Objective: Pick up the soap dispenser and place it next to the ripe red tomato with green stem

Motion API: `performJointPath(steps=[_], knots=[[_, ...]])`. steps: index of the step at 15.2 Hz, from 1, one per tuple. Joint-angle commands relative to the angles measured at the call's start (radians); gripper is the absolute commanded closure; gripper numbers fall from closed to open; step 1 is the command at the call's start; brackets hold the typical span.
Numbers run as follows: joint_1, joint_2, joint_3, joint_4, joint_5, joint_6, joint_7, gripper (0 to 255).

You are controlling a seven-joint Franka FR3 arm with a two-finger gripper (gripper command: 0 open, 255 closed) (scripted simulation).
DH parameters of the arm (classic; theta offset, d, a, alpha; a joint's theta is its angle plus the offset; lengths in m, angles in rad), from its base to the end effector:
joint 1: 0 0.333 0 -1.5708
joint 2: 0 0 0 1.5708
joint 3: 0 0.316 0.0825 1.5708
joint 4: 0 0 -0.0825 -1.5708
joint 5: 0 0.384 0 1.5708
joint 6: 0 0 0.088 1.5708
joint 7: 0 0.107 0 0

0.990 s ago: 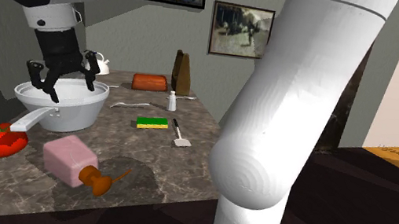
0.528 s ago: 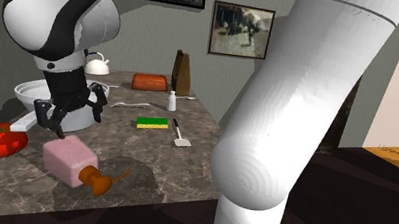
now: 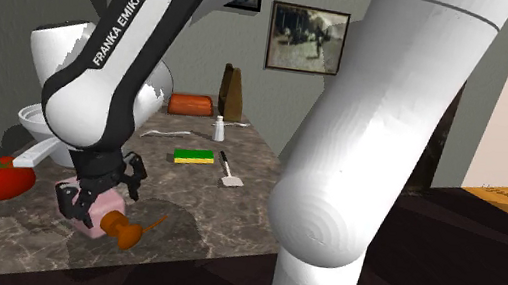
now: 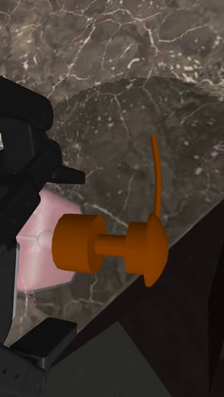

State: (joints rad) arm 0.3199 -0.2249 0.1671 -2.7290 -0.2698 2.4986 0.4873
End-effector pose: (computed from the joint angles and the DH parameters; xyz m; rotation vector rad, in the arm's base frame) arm 0.3470 0.1821 0.2911 2.9420 0.3142 0.1202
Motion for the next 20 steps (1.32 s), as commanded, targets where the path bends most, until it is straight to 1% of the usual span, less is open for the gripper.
performJointPath(steps=[1,6,14,15,20], knots=[[-0.01,0.028,0.001,-0.012,-0.022,0.041,0.016,0],[-0.036,0.099,0.002,-0.018,-0.083,0.115,0.058,0],[-0.036,0.099,0.002,-0.018,-0.083,0.115,0.058,0],[-0.036,0.099,0.002,-0.018,-0.083,0.115,0.058,255],[-0.036,0.099,0.002,-0.018,-0.083,0.115,0.058,255]])
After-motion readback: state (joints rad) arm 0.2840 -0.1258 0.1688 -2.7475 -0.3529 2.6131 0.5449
